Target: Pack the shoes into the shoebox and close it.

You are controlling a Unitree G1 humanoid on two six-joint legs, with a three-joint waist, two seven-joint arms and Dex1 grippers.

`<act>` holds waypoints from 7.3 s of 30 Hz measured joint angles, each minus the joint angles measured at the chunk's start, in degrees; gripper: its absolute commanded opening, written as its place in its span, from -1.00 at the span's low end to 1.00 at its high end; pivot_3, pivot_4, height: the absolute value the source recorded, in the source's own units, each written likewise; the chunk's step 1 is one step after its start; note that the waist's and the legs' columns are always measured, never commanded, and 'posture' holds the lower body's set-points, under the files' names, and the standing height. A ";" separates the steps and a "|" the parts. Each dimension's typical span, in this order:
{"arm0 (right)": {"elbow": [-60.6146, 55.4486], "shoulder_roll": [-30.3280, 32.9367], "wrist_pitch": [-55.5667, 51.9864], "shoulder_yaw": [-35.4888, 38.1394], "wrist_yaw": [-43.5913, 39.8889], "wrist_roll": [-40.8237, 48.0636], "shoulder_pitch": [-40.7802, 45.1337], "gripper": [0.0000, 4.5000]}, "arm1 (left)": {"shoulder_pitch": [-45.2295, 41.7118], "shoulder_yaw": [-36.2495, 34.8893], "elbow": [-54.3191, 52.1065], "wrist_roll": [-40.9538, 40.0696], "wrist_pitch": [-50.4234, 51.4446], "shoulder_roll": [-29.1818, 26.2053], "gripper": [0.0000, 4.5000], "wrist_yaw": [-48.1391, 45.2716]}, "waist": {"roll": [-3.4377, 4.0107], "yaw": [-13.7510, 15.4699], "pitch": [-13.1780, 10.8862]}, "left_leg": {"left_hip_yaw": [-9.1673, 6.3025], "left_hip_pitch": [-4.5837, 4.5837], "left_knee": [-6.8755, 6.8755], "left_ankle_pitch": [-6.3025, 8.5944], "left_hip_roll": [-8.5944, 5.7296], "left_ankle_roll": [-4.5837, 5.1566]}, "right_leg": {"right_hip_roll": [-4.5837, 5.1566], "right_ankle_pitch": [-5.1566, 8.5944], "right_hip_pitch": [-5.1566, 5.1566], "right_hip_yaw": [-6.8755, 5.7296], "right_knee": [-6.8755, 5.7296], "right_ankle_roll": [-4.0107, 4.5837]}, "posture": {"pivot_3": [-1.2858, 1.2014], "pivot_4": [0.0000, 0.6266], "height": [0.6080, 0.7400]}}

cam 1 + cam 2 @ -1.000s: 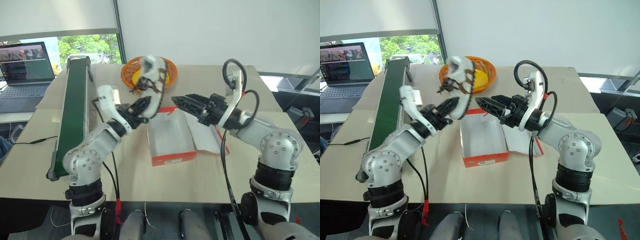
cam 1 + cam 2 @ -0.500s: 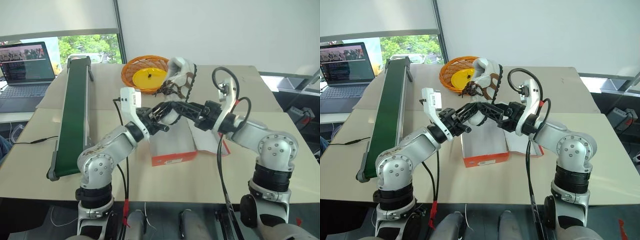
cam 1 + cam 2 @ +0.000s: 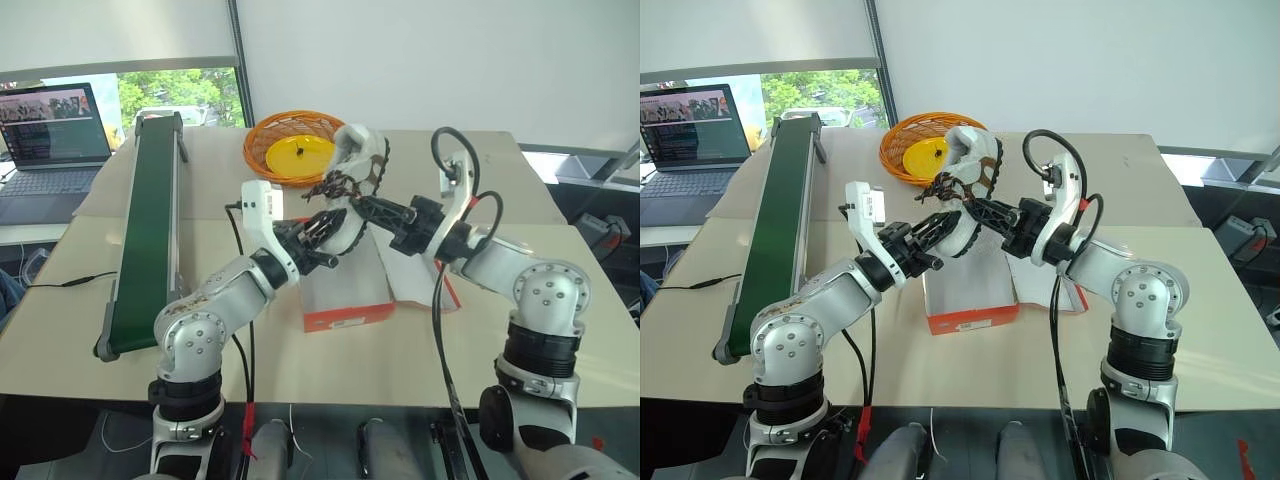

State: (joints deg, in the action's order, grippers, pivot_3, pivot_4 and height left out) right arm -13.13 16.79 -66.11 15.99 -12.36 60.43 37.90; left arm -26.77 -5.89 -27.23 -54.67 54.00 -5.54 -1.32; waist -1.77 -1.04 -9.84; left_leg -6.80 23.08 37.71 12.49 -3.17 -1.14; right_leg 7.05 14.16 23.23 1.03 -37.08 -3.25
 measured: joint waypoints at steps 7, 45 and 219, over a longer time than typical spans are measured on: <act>0.14 -0.26 0.94 -0.75 0.04 -0.09 0.08 -0.83 | -0.29 -0.19 0.00 -1.11 -0.01 -1.15 -0.80 0.60 | 0.00 -0.01 0.00 | 0.00 0.00 0.00 0.00 0.00 0.00 | 0.00 0.00 0.00 0.00 0.00 0.00 | 0.03 -0.52 1.00; 22.62 5.56 -25.64 -19.16 4.13 -27.75 19.49 -0.83 | 12.64 -3.46 -5.95 0.72 -5.25 -14.22 0.18 1.83 | 0.17 -0.17 -0.10 | 0.24 0.06 -0.32 -0.02 0.01 0.00 | 0.02 0.00 0.30 0.24 0.04 0.02 | 0.03 -0.52 1.00; -2.75 1.86 18.12 -17.14 -21.09 -31.31 -1.67 1.00 | 5.31 -12.70 20.08 30.90 -29.81 -16.52 -0.12 -11.73 | -0.32 0.16 0.09 | 0.68 -0.01 -0.47 -0.21 0.06 -0.15 | -0.02 -0.11 0.92 0.86 -0.58 0.09 | 0.03 -0.52 1.00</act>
State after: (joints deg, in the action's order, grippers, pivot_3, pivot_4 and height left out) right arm -15.88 18.66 -48.00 -1.15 -33.45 29.12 36.23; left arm -21.45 -18.58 -7.15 -23.77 24.18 -22.06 -13.05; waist -2.09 -0.88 -9.75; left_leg -6.11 23.07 37.24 12.28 -3.11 -1.29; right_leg 7.03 14.05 24.15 1.89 -37.67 -3.16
